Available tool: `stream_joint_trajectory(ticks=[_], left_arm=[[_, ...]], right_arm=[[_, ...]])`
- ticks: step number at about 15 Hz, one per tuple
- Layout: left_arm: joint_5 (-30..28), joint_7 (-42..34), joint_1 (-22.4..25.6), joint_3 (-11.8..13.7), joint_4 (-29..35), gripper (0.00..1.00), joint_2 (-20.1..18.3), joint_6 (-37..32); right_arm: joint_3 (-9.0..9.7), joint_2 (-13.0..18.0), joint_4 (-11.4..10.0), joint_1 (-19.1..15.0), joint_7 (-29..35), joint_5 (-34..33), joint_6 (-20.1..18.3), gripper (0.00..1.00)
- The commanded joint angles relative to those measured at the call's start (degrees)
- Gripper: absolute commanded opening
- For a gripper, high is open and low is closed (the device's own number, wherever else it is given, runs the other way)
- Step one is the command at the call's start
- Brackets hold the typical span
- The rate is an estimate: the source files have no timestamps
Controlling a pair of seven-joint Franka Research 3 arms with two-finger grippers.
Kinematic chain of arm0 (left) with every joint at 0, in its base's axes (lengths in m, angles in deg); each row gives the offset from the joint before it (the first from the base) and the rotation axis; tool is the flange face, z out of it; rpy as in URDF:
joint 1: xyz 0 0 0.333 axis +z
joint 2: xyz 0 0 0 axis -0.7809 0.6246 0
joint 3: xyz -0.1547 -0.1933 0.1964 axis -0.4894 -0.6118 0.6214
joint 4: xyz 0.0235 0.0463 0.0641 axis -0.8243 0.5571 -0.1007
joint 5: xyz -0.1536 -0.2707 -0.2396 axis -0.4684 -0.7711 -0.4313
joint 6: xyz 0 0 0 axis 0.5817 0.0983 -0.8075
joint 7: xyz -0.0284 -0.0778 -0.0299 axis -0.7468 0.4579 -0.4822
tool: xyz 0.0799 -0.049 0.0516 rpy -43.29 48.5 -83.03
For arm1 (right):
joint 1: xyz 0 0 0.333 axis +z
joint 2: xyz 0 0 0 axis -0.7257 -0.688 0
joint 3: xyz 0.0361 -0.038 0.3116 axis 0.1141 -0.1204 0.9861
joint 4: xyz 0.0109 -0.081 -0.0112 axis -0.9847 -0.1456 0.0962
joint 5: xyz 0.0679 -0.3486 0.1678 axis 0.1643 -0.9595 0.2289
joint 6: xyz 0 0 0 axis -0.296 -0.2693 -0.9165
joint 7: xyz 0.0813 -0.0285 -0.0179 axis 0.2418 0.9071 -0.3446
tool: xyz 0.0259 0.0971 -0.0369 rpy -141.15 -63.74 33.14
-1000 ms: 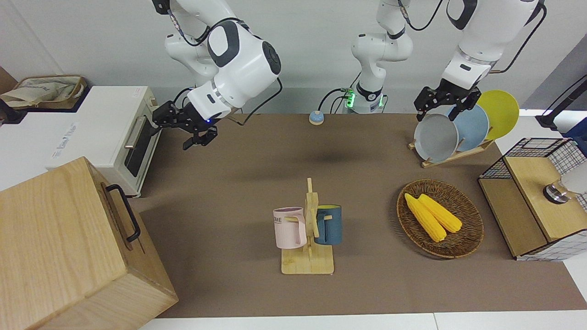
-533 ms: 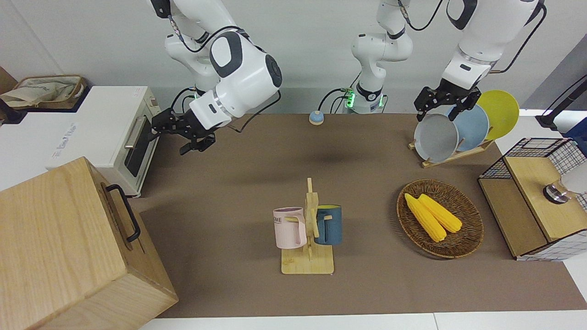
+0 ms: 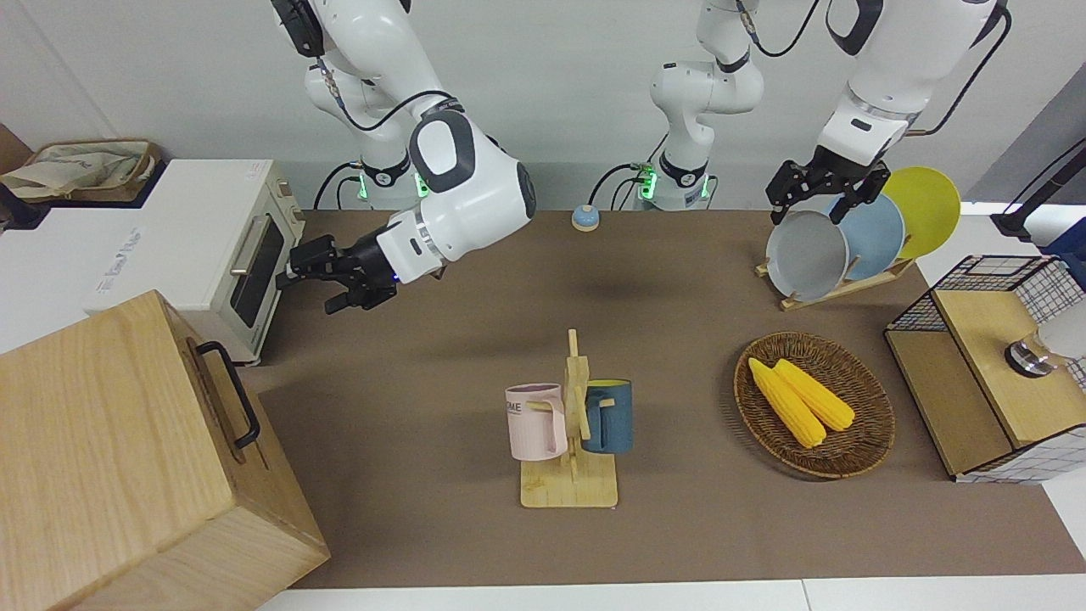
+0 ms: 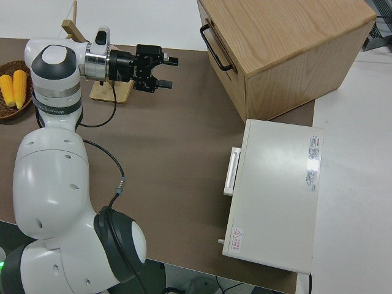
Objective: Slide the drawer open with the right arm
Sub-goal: 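Reach the right gripper up toward the black drawer handle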
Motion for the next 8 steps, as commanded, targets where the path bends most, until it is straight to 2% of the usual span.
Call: stream_joint_trajectory(ticks=[1,8], left_arm=[[0.73,-0.08,-0.21,0.12,-0.12,1.0,-0.48,-0.82],[0.73,-0.08,-0.21,0.12,-0.12,1.0,-0.48,-0.82]], right_arm=[[-0.04,-1.86,1.65,0.06,-0.26,-3.63,-1.04,0.983],[0.49,-4.49,1.47,0.14,0.97,-8.2,-0.77,0.983]])
